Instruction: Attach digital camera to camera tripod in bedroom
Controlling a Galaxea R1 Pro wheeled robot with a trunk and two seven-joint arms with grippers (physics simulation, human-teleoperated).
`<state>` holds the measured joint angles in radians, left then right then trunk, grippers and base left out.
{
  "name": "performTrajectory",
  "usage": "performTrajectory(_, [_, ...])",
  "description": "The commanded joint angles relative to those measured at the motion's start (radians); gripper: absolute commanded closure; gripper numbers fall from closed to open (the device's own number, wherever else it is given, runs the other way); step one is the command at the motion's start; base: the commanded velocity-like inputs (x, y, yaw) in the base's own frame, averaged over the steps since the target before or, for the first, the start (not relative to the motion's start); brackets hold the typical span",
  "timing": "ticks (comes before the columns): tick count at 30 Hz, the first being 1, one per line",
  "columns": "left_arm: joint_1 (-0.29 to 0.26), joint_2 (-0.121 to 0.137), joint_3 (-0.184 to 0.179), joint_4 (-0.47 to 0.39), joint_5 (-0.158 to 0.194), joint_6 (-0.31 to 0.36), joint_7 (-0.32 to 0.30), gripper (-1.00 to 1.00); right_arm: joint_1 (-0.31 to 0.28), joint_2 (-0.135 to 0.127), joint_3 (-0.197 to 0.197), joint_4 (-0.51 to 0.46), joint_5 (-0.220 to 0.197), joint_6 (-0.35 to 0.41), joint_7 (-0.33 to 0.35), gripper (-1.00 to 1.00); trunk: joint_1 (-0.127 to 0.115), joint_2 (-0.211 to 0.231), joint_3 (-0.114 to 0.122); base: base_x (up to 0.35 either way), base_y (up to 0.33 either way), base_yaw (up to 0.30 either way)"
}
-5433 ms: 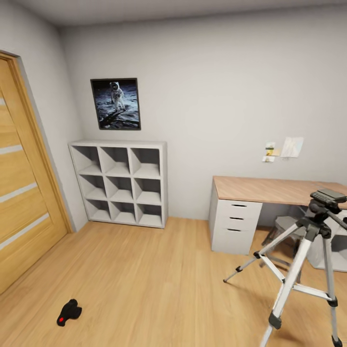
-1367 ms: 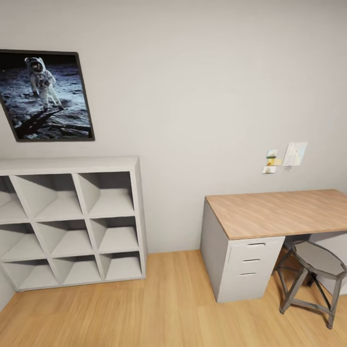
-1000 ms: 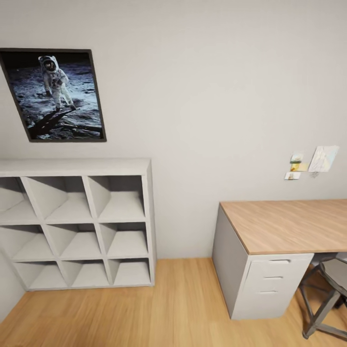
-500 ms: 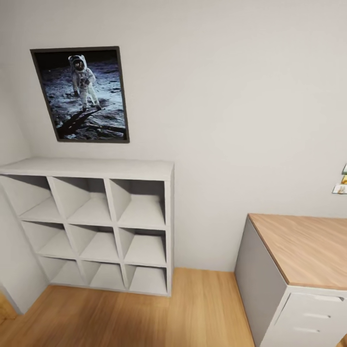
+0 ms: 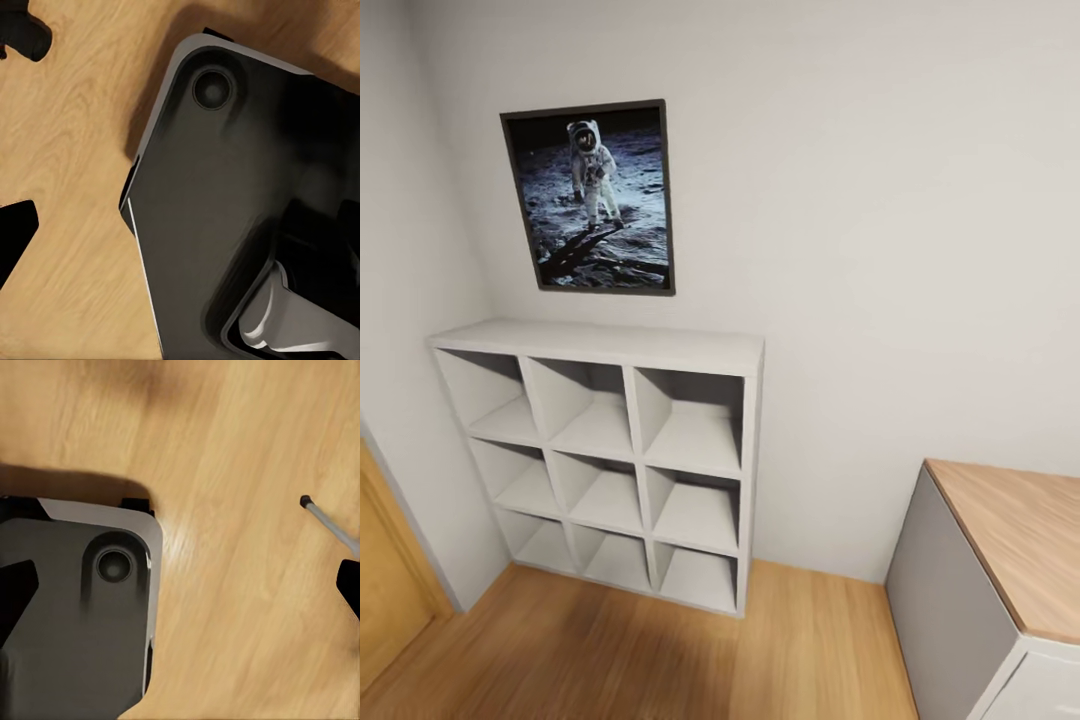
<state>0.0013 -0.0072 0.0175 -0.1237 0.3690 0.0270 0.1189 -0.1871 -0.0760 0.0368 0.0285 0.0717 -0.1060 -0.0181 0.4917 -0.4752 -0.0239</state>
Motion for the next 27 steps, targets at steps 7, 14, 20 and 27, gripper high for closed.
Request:
performTrajectory(7, [0.0,-0.001,0.003,-0.004,0.004,0.004,0.004,-1.0,-0.002,0.002,-0.004,0.002,-0.001,0.001,-0.003,-1.0,0.001,-0.002,-0.002,0.001,0.0,0.284])
performTrajectory(14, [0.0,-0.001,0.004,-0.005,0.014,0.004,0.004,-1.0,-0.002,0.004,-0.006,-0.001,-0.002,-0.001,-0.017,-1.0,0.001,-0.002,-0.002,0.0,0.0,0.296])
performTrajectory(20, [0.0,-0.002,0.003,-0.005,0.056,0.003,0.004,-1.0,-0.002,0.002,-0.008,-0.002,-0.003,-0.004,-0.025,-1.0,0.001,-0.002,-0.002,0.0,0.0,0.299])
performTrajectory(27, [0.0,-0.001,0.0,-0.004,0.113,-0.01,0.005,-1.0,-0.002,-0.007,-0.015,-0.001,-0.008,-0.006,-0.028,-1.0,0.001,-0.002,-0.001,0.0,0.0,0.3])
